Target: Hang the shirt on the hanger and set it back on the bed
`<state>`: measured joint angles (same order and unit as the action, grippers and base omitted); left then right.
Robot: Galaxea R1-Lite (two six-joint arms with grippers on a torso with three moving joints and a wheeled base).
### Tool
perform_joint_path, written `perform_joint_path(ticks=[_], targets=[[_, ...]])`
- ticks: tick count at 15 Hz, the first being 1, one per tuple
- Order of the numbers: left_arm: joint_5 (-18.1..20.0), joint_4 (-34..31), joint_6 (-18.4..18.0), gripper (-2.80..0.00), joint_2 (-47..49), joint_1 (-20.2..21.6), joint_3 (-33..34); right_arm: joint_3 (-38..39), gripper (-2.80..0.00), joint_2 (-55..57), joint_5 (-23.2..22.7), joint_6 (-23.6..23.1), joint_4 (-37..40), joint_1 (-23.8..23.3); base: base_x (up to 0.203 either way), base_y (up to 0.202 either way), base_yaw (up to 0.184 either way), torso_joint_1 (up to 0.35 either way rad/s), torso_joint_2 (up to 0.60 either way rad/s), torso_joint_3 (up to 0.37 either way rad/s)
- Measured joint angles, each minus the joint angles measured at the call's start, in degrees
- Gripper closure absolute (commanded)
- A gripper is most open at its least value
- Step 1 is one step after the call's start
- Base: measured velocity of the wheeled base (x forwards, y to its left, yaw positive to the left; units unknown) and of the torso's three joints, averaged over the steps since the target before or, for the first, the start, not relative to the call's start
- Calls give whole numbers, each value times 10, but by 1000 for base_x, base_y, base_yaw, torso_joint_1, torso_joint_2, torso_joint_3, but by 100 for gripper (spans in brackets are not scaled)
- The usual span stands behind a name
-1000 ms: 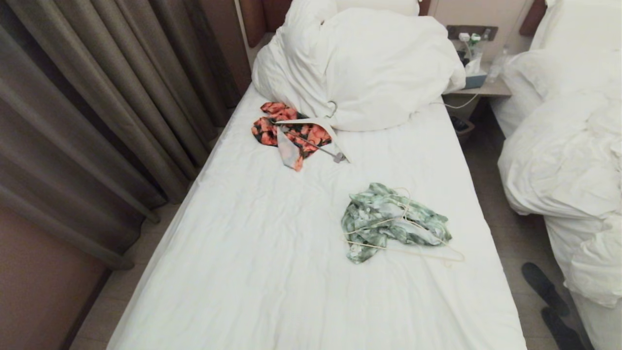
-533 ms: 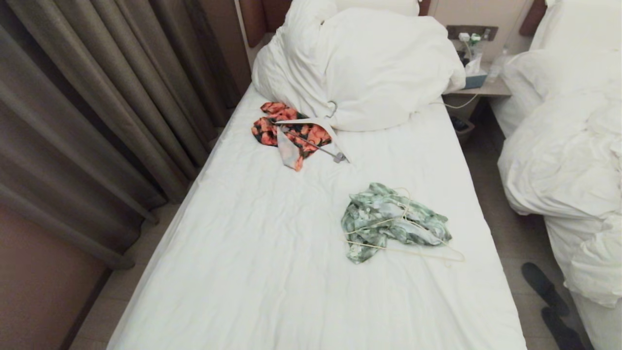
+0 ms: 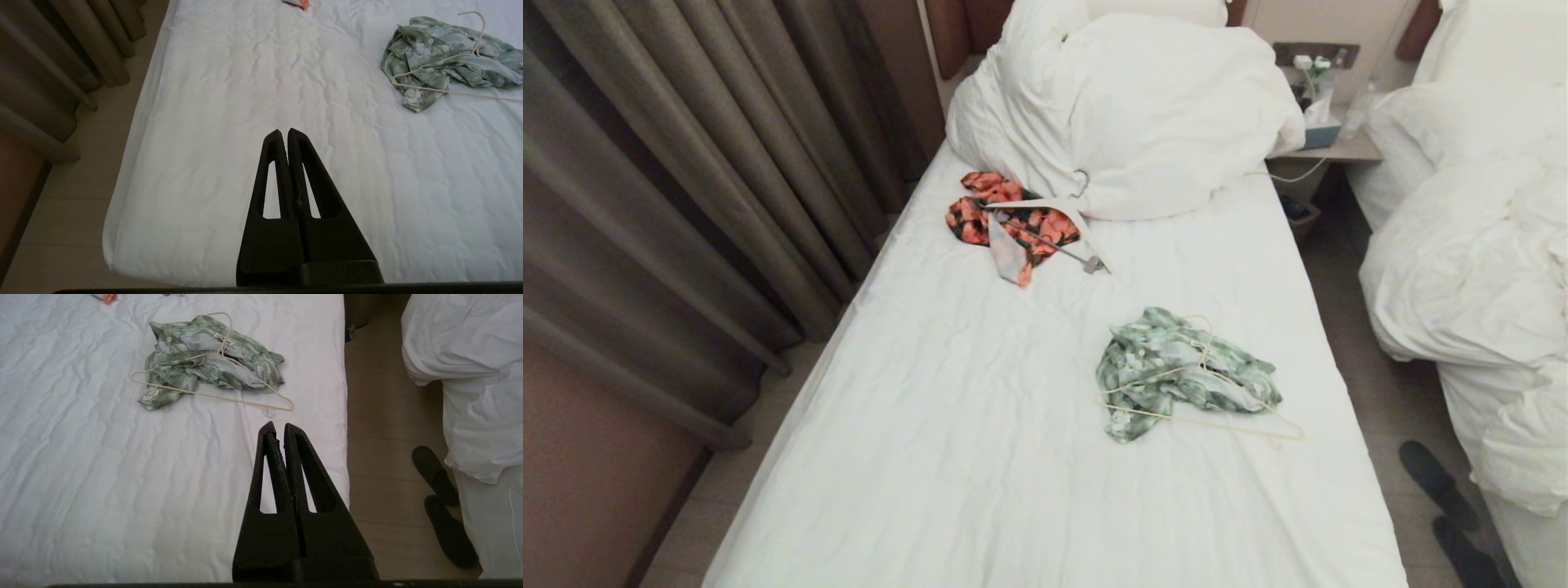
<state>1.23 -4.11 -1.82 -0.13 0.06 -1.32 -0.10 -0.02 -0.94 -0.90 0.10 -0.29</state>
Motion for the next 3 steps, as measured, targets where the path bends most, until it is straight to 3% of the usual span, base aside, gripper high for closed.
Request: perform_joint_path(ticks=[3], targets=[[0,0,0,0,0,0,0,0,0,0,0,0,0,0,0,0,0,0,0,0]])
